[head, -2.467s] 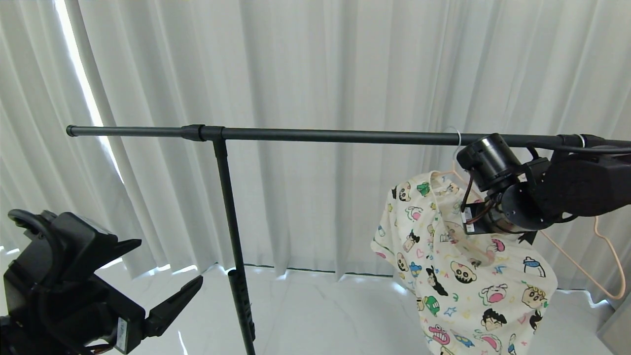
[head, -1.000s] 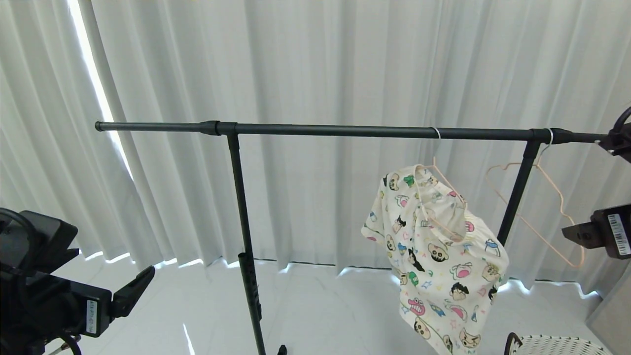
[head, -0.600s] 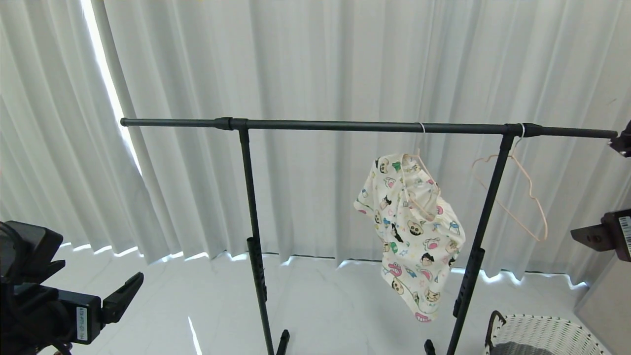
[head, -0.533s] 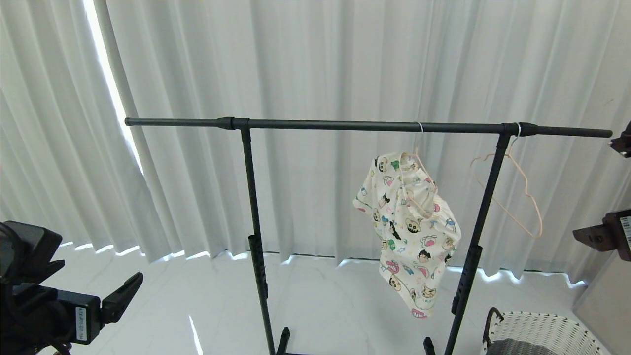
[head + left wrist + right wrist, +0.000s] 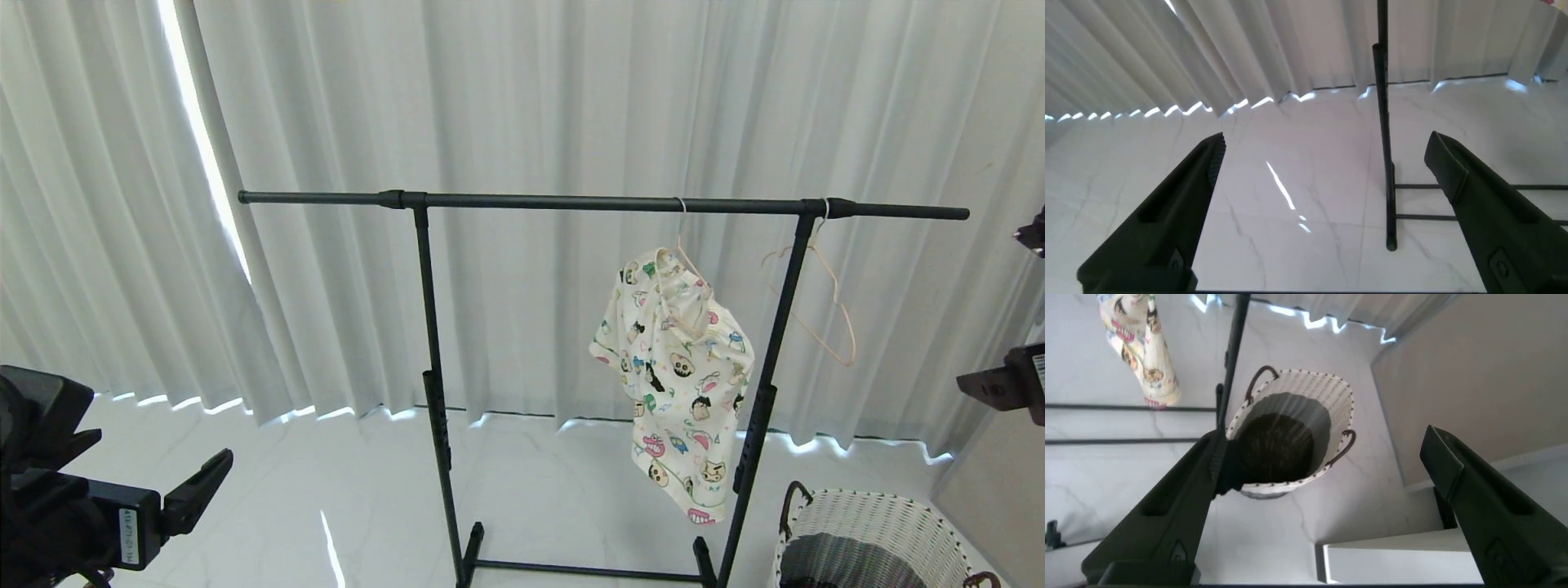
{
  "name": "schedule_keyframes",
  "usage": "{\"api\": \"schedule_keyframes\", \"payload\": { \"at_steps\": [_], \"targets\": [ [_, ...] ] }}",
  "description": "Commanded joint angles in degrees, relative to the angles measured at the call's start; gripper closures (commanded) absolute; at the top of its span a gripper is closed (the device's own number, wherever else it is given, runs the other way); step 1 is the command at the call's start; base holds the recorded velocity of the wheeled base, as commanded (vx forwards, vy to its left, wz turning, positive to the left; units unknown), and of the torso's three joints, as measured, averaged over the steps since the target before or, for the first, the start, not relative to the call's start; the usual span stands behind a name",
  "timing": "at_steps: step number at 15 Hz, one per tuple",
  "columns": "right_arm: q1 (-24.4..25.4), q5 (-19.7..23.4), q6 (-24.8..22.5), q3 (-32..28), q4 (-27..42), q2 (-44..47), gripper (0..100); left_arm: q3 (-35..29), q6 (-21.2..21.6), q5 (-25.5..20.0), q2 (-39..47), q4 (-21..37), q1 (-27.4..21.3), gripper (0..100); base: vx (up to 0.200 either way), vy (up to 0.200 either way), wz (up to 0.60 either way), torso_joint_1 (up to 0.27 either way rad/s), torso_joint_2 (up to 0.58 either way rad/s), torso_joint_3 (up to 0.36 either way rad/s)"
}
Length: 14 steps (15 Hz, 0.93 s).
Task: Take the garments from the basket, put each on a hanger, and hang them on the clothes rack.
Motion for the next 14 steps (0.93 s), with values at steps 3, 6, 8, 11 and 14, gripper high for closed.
{"api": "schedule_keyframes", "payload": {
  "at_steps": [3, 6, 8, 11, 14],
  "targets": [
    [0.07, -0.01, -0.09, -0.05, -0.64, 0.12, 0, -0.01, 0.01, 0.1, -0.21, -0.03, 0.04, 0, 0.0, 0.0, 0.0, 0.0, 0.0, 0.0],
    [0.07, -0.01, -0.27, 0.03, -1.87, -0.06, 0, -0.01, 0.01, 0.1, -0.74, -0.03, -0.05, 0, 0.0, 0.0, 0.0, 0.0, 0.0, 0.0],
    [0.07, -0.01, -0.44, 0.3, -1.96, -0.15, 0, -0.01, 0.01, -0.08, -1.27, -0.03, -0.05, 0, -0.1, 0.0, 0.0, -0.001, 0.0, 0.001],
    [0.07, -0.01, -0.44, 1.09, -2.4, -0.67, 0, -0.01, 0.01, -0.08, -1.62, -0.03, -0.05, 0, -0.2, 0.0, 0.0, 0.012, 0.01, -0.001],
    [0.07, -0.01, -0.44, 1.27, -2.4, -1.11, 0, -0.1, 0.01, -0.08, -2.14, -0.03, -0.05, 0, -0.067, 0.0, 0.0, -0.002, 0.0, -0.002]
  ]
}}
